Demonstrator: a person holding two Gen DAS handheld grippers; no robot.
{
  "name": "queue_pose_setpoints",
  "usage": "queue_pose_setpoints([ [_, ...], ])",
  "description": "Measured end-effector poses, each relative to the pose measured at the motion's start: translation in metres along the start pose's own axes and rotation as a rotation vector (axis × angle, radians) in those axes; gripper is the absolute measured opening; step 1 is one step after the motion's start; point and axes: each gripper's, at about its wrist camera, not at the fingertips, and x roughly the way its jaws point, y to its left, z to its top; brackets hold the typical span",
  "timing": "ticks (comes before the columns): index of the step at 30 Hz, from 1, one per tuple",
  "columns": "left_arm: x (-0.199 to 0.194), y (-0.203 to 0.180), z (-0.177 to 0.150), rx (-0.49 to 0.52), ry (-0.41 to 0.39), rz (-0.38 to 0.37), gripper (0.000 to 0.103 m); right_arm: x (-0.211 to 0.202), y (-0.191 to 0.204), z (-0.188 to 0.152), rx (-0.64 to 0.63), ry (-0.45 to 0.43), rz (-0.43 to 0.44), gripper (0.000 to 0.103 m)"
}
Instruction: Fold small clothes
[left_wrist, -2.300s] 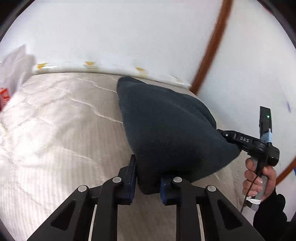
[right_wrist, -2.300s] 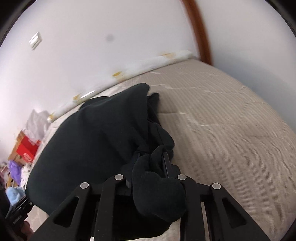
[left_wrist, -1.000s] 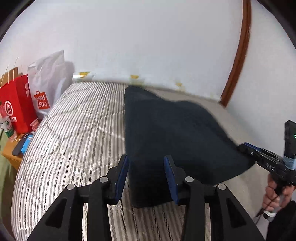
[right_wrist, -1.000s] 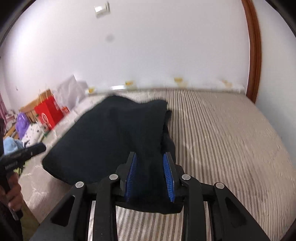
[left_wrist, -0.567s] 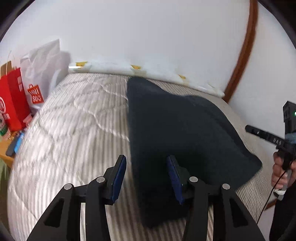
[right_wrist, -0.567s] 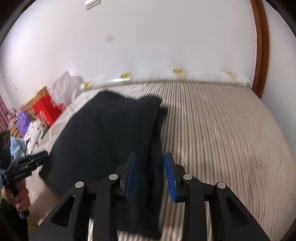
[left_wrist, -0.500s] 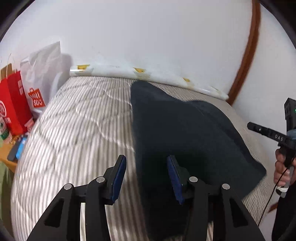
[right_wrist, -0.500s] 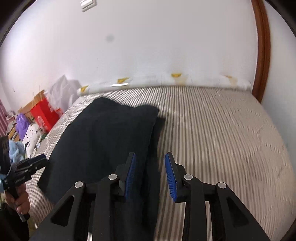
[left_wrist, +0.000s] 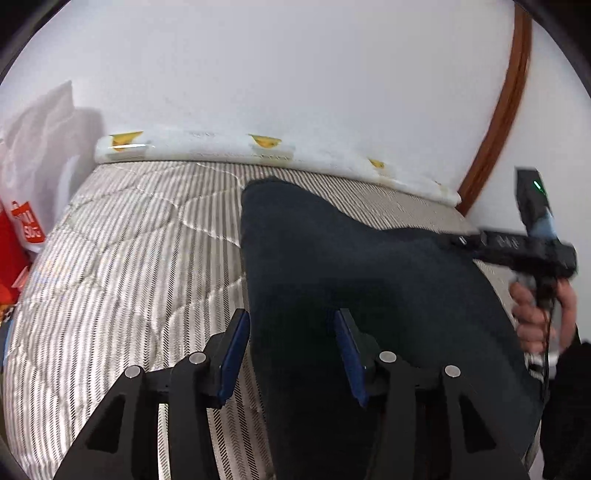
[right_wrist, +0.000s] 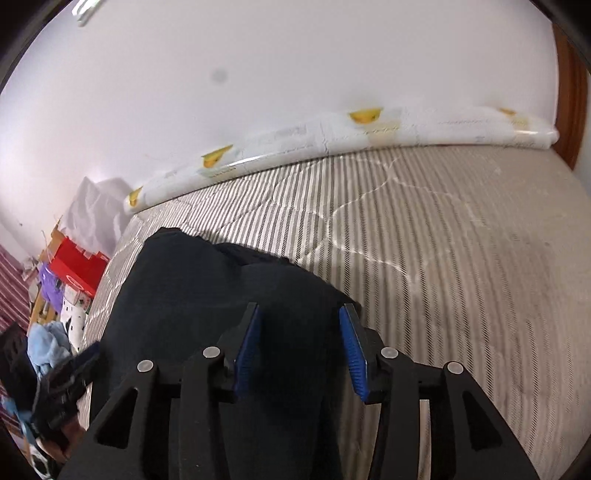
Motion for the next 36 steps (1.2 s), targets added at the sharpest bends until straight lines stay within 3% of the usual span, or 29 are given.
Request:
queue_pose_setpoints([
  [4,0.008,0.006,-0.004,-0.011,0.016,-0.034,0.048,0.025,0.003,0.014,-0.002,0.039,0.004,0.041],
  [5,0.008,0.006,-0.005,-0.010,0.017,-0.033,0.049,0.030,0.006,0.015,-0.013,0.048,0.006,0.037],
  [6,0.008,0.005,-0.005,-0.003,0.015,-0.029,0.049,0.032,0.009,0.016,-0.034,0.049,0.007,0.019],
  [7,0.008,0.002,-0.006,0.009,0.009,-0.023,0.049,0.031,0.012,0.017,-0.063,0.043,0.016,0.011],
  [9,0.007,0.000,-0.006,0.026,0.002,-0.017,0.049,0.012,0.015,0.018,-0.124,-0.067,0.034,0.010],
  [10,0.007,-0.001,-0.006,0.027,-0.001,-0.019,0.049,-0.003,0.012,0.017,-0.126,-0.147,0.046,0.010],
  [11,0.007,-0.002,-0.006,0.029,-0.001,-0.022,0.049,-0.007,0.006,0.017,-0.105,-0.168,0.061,0.010],
  [17,0.005,-0.003,-0.007,0.031,0.000,-0.013,0.049,0.041,-0.010,0.008,-0.040,-0.045,-0.002,0.011],
  [22,0.002,-0.002,-0.006,0.024,0.000,-0.011,0.050,0.016,-0.011,0.009,-0.001,-0.045,-0.038,0.024],
  [24,0.001,-0.003,-0.005,0.022,-0.003,-0.010,0.050,-0.004,-0.007,0.002,-0.034,-0.053,-0.052,0.024],
  [31,-0.009,-0.014,-0.011,0.050,0.005,-0.015,0.052,-0.070,0.014,-0.056,-0.142,-0.062,-0.041,0.033],
  [33,-0.015,-0.022,-0.017,0.066,0.016,0.019,0.052,-0.079,0.023,-0.082,-0.182,-0.062,-0.043,0.033],
  [36,-0.028,-0.027,-0.028,0.076,0.015,0.055,0.053,-0.079,0.034,-0.115,-0.258,-0.066,-0.108,0.033],
])
